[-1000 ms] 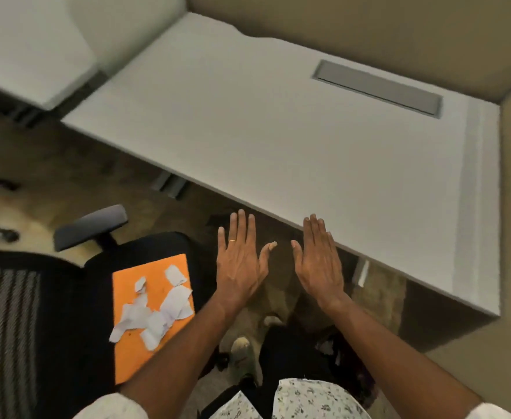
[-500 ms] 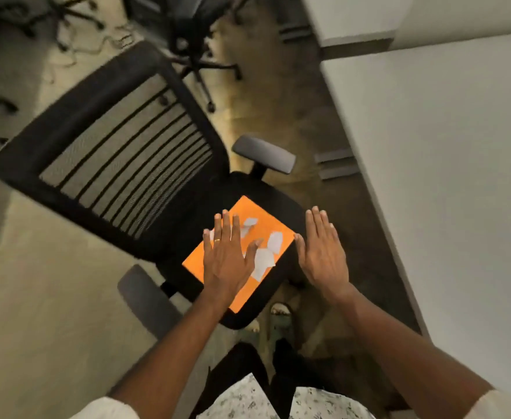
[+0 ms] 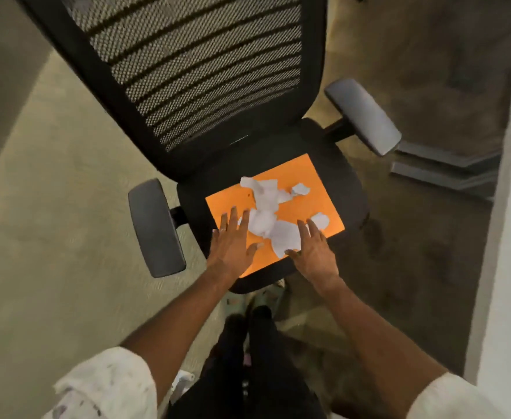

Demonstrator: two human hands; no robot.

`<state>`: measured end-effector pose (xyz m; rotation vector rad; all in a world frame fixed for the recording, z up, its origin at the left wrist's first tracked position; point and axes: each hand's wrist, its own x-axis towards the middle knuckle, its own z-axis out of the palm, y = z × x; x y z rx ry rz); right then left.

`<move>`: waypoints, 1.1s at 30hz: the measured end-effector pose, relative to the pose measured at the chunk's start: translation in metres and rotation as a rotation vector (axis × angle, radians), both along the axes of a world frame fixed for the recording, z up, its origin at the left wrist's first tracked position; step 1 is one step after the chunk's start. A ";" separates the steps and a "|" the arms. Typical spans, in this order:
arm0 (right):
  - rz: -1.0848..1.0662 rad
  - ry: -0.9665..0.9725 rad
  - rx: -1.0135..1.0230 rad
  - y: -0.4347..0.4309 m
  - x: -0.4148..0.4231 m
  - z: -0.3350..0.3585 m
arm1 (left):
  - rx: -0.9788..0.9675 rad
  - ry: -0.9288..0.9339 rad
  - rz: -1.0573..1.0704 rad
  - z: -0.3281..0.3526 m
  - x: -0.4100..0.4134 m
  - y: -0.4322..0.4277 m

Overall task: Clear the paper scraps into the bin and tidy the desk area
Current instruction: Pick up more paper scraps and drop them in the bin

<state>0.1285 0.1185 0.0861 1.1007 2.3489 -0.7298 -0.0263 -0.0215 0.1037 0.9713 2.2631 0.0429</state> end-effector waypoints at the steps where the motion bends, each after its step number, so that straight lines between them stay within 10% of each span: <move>1: 0.021 -0.022 0.002 0.000 -0.002 -0.013 | 0.002 -0.068 0.020 -0.012 0.001 0.004; 17: 0.224 0.165 0.332 -0.024 -0.011 -0.114 | 0.209 0.023 0.028 -0.124 -0.006 0.028; 25: 0.165 0.370 0.170 -0.004 -0.023 -0.106 | 0.467 -0.206 0.468 -0.119 -0.028 -0.003; 33: -0.201 0.636 -0.049 0.016 -0.030 -0.093 | 0.472 -0.225 0.475 -0.110 -0.035 -0.007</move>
